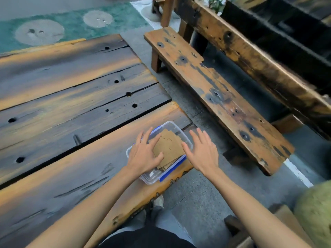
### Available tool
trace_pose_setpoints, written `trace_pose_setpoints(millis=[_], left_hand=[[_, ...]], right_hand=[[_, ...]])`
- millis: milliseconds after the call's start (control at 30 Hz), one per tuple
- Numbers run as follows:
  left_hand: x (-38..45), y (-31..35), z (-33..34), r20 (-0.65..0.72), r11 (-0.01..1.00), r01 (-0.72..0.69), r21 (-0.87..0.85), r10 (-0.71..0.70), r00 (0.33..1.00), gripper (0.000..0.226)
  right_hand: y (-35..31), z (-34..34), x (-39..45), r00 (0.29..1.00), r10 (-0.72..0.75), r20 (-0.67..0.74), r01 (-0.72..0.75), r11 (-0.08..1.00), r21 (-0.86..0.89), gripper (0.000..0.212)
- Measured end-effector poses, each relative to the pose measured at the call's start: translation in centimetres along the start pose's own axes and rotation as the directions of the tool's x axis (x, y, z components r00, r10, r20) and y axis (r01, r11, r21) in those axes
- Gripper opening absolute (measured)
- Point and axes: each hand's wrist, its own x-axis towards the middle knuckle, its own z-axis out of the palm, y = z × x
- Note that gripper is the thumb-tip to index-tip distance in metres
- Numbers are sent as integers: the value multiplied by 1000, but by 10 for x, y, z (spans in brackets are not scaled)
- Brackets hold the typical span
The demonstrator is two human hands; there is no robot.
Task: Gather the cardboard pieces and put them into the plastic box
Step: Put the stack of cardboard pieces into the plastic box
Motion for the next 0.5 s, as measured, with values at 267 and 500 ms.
trace_pose_setpoints(millis=[267, 500], left_hand=[[-16, 8, 12, 103, 954, -242, 178, 226, 969, 83], [-37, 53, 39, 251, 880, -446, 165, 400, 882, 87]], right_hand=[[1, -19, -90, 976, 212, -48, -213, 977, -24, 78], [18, -26, -175, 889, 455, -48, -456, 890, -12, 82]])
